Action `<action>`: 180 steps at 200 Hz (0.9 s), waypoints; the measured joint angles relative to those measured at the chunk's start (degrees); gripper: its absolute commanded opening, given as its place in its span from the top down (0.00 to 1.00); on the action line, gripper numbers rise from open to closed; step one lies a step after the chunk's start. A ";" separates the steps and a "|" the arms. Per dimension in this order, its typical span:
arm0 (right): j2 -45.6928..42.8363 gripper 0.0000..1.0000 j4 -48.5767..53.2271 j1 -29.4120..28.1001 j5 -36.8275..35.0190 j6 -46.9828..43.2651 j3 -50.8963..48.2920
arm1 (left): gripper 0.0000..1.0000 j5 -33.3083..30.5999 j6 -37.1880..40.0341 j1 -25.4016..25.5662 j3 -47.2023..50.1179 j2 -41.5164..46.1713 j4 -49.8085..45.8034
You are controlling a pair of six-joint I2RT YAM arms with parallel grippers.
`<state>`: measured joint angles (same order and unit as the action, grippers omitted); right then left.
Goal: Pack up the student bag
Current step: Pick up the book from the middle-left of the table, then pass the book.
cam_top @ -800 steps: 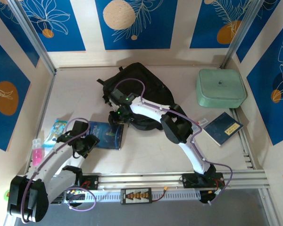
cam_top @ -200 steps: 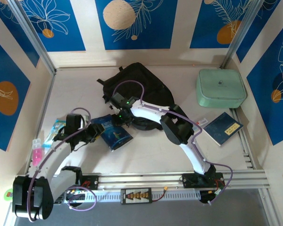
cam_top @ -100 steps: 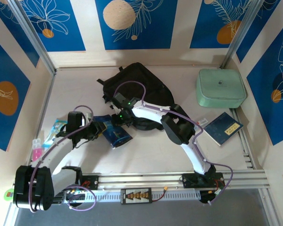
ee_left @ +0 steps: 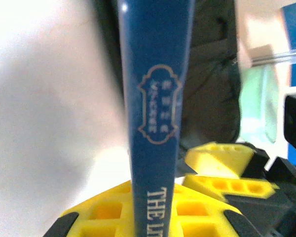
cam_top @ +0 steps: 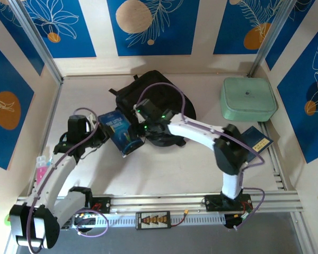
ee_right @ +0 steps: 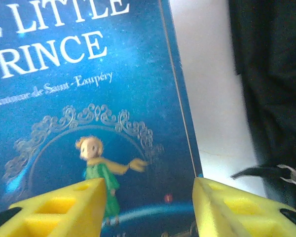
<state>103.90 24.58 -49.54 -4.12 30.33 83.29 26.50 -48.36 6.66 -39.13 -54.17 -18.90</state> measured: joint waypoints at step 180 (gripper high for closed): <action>-21.92 0.12 -43.98 25.59 24.63 43.63 -33.57 | 1.00 -1.36 -38.05 11.65 -14.29 -36.26 57.59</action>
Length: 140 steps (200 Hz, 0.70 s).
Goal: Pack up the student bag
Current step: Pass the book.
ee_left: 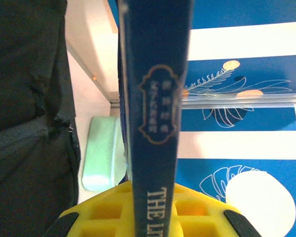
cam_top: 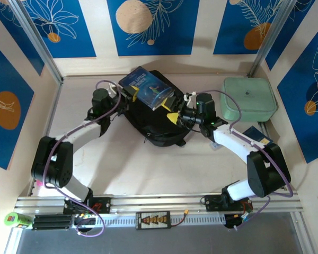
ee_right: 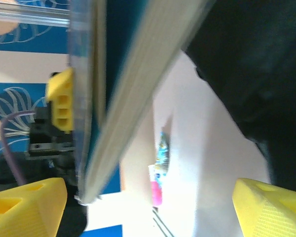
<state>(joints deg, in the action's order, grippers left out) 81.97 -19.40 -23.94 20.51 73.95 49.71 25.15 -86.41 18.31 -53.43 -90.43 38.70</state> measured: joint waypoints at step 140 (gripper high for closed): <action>7.67 0.37 -10.12 -2.51 -3.74 12.09 5.97 | 1.00 -0.59 -7.17 1.11 0.04 -2.75 7.13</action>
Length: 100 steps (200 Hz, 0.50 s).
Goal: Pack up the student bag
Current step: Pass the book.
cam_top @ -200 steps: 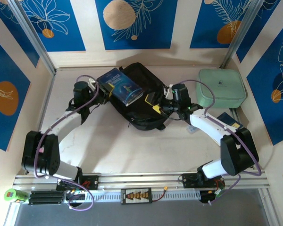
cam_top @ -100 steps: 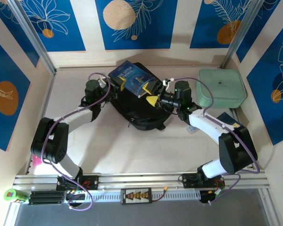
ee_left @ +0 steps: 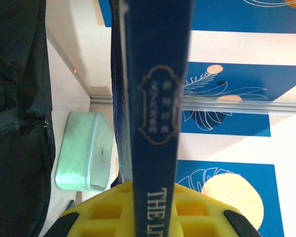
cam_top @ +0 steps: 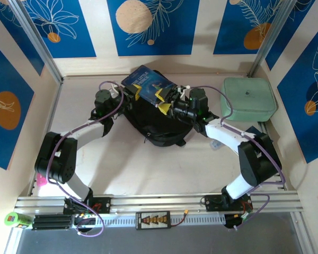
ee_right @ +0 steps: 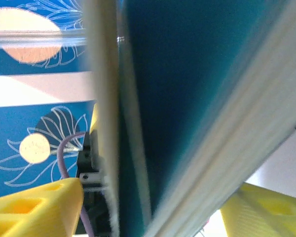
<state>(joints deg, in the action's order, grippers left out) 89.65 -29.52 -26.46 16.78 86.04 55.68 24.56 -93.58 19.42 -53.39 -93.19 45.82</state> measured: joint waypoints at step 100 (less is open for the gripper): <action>1.33 0.94 2.95 0.55 -1.73 -1.14 2.49 | 0.81 -0.85 3.93 -0.11 3.37 3.65 -3.93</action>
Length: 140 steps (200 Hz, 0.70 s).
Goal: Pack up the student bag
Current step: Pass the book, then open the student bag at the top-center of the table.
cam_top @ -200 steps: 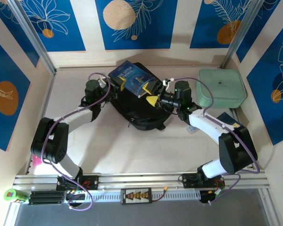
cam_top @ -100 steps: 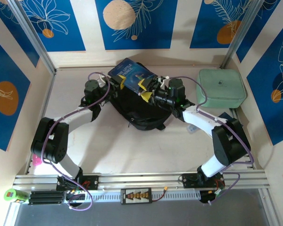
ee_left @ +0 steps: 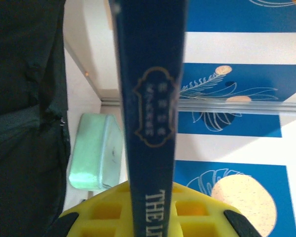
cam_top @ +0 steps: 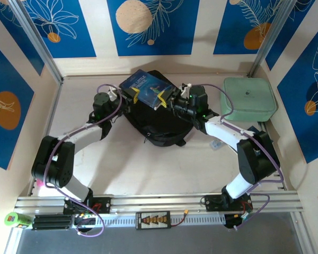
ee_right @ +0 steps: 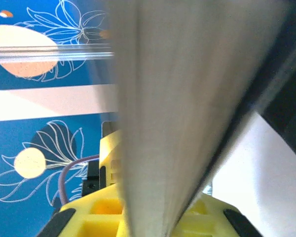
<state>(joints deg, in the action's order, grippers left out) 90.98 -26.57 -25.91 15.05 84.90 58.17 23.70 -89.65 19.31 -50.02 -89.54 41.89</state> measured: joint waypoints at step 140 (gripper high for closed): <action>-23.45 1.00 27.08 9.75 -8.48 -19.61 -4.94 | 0.00 -0.20 61.16 14.78 -11.47 4.96 -41.64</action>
<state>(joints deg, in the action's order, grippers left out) 67.53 0.51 -16.16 6.57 65.30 53.23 23.51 -28.49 34.09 -61.49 -84.58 0.25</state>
